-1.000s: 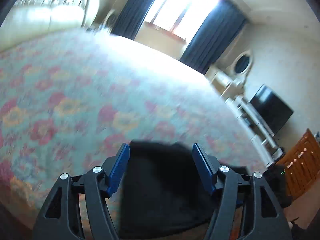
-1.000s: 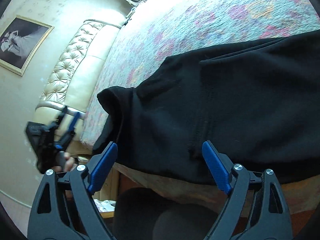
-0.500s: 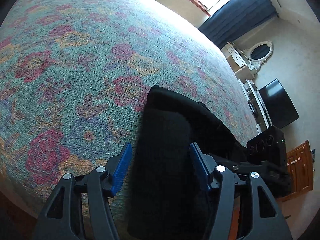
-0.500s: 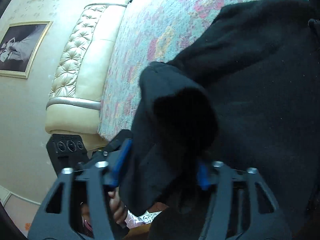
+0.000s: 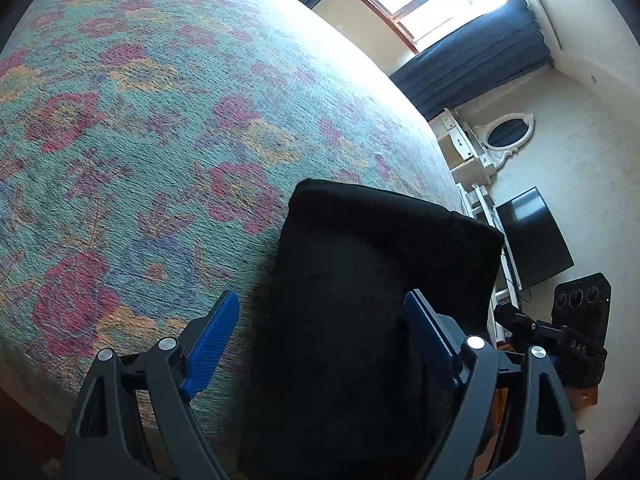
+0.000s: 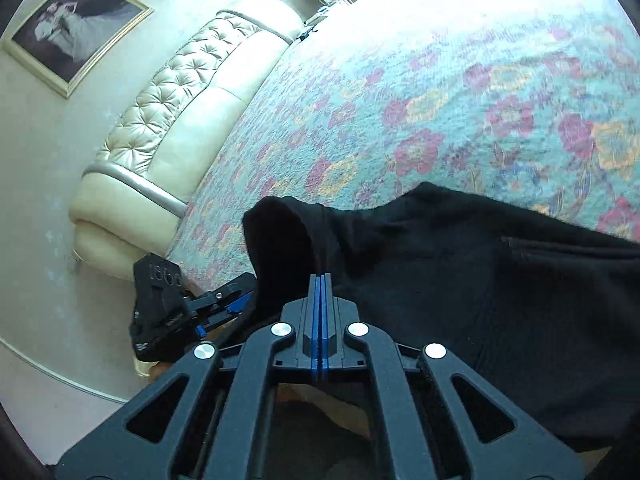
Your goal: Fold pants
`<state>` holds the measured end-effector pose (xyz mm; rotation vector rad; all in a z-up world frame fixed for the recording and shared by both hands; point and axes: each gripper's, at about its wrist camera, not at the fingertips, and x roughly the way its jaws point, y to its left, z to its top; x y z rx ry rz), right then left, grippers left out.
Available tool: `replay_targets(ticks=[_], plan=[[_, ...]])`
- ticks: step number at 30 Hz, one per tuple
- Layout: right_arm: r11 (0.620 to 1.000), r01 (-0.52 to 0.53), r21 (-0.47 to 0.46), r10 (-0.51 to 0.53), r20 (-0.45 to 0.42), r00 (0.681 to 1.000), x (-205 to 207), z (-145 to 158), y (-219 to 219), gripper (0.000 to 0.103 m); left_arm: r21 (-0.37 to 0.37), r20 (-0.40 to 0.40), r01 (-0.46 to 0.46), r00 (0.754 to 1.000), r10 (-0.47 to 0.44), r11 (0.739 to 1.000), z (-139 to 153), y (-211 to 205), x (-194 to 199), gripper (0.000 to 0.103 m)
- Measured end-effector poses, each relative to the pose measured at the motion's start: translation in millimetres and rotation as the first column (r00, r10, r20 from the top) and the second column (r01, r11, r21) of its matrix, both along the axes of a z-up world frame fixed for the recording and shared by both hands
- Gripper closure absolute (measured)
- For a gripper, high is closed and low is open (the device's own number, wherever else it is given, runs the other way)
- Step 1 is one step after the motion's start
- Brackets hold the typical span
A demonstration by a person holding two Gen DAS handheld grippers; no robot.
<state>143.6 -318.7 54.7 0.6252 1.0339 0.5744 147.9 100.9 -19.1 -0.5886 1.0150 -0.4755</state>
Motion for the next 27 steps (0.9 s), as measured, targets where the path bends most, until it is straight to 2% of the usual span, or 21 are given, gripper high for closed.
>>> replay_targets(ticks=[1, 3, 4, 5, 8, 9, 11, 12, 15, 20, 22, 24, 27], plan=[[0.999, 0.005, 0.037, -0.003, -0.048, 0.999, -2, -11, -7, 0.098, 0.008, -0.007, 0.015, 1.000, -0.014, 1.000, -3, -4, 2, 0.020], [0.999, 0.023, 0.049, -0.018, -0.111, 0.994, -8, -37, -18, 0.071, 0.039, -0.021, 0.021, 1.000, -0.020, 0.999, -7, -7, 3, 0.020], [0.997, 0.038, 0.070, -0.028, -0.137, 0.990, -10, -50, -18, 0.041, 0.042, -0.022, 0.024, 0.999, -0.023, 0.999, -9, -5, 3, 0.020], [0.993, 0.062, 0.100, -0.045, -0.164, 0.985, -15, -61, -20, 0.030, 0.031, -0.024, 0.031, 0.999, -0.030, 0.999, -9, -5, 4, 0.020], [0.975, 0.109, 0.193, -0.064, -0.224, 0.972, -15, -93, -11, 0.029, -0.021, -0.049, 0.005, 0.999, -0.006, 1.000, -12, 5, 6, 0.020], [0.978, 0.111, 0.177, -0.071, -0.218, 0.973, -13, -97, -6, 0.028, -0.039, -0.064, -0.007, 0.998, 0.005, 0.999, -14, 8, 7, 0.020], [0.982, 0.109, 0.152, -0.080, -0.183, 0.980, -12, -97, 1, 0.024, -0.071, -0.096, -0.032, 0.995, 0.025, 0.997, -18, 14, 9, 0.020], [0.979, 0.102, 0.177, -0.072, -0.170, 0.983, -10, -96, 7, 0.024, -0.084, -0.108, -0.044, 0.994, 0.034, 0.995, -20, 17, 10, 0.020], [0.960, 0.077, 0.269, -0.022, -0.199, 0.980, -1, -97, 35, 0.024, -0.109, -0.125, -0.070, 0.991, 0.056, 0.992, -21, 25, 11, 0.020], [0.958, 0.050, 0.282, 0.015, -0.226, 0.974, 14, -100, 75, 0.024, -0.123, -0.159, -0.092, 0.985, 0.071, 0.988, -26, 34, 11, 0.020], [0.956, 0.051, 0.289, 0.016, -0.226, 0.974, 14, -97, 85, 0.023, -0.168, -0.193, -0.110, 0.978, 0.077, 0.980, -31, 37, 8, 0.020], [0.948, 0.019, 0.318, 0.048, -0.203, 0.978, 14, -91, 95, 0.022, -0.238, -0.250, -0.145, 0.965, 0.083, 0.960, -39, 39, 7, 0.020], [0.957, 0.038, 0.287, 0.024, -0.206, 0.978, 13, -90, 102, 0.019, -0.267, -0.275, -0.198, 0.954, 0.122, 0.943, -43, 44, 2, 0.020]])
